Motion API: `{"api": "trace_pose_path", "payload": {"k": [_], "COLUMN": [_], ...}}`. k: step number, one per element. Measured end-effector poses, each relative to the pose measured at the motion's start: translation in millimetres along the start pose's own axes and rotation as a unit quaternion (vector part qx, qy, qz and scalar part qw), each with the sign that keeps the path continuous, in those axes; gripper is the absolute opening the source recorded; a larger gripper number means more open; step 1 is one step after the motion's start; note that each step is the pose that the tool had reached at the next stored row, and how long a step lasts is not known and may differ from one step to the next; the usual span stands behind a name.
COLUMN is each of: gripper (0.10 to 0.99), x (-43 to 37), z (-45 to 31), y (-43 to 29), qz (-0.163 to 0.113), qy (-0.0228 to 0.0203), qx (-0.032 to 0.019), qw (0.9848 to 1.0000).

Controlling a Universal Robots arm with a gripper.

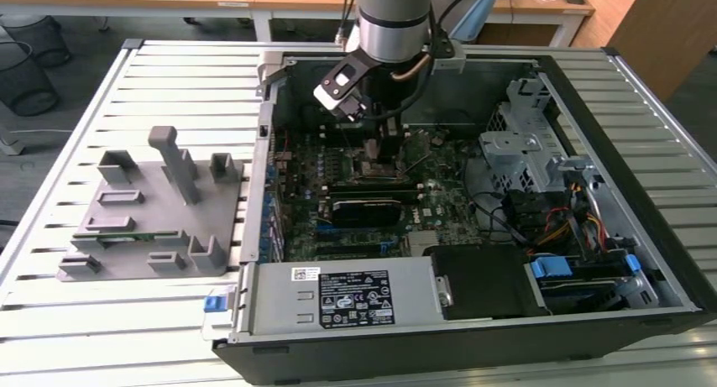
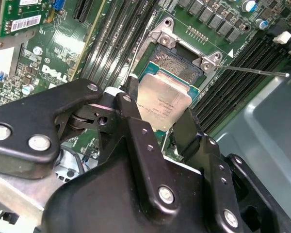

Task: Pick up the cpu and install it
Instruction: 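Place the cpu into insertion slot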

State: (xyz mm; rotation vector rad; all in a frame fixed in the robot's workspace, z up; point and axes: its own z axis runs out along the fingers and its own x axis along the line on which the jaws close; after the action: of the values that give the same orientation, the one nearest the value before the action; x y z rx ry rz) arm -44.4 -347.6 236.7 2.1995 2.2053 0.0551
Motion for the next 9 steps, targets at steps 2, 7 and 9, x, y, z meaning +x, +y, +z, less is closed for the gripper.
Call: {"api": "trace_pose_path", "payload": {"k": [2,7,9], "gripper": [0.537,0.537,0.537], "x": [0.3,4.5,5.7], "z": [2.8,9.6,12.1], "y": [-0.2,-0.4,-0.5], "qz": [0.0,-0.005,-0.011], "qy": [0.0,0.0003,0.0005], "qx": [0.0,0.0,0.0001], "qw": [1.0,1.0,0.9999]}}
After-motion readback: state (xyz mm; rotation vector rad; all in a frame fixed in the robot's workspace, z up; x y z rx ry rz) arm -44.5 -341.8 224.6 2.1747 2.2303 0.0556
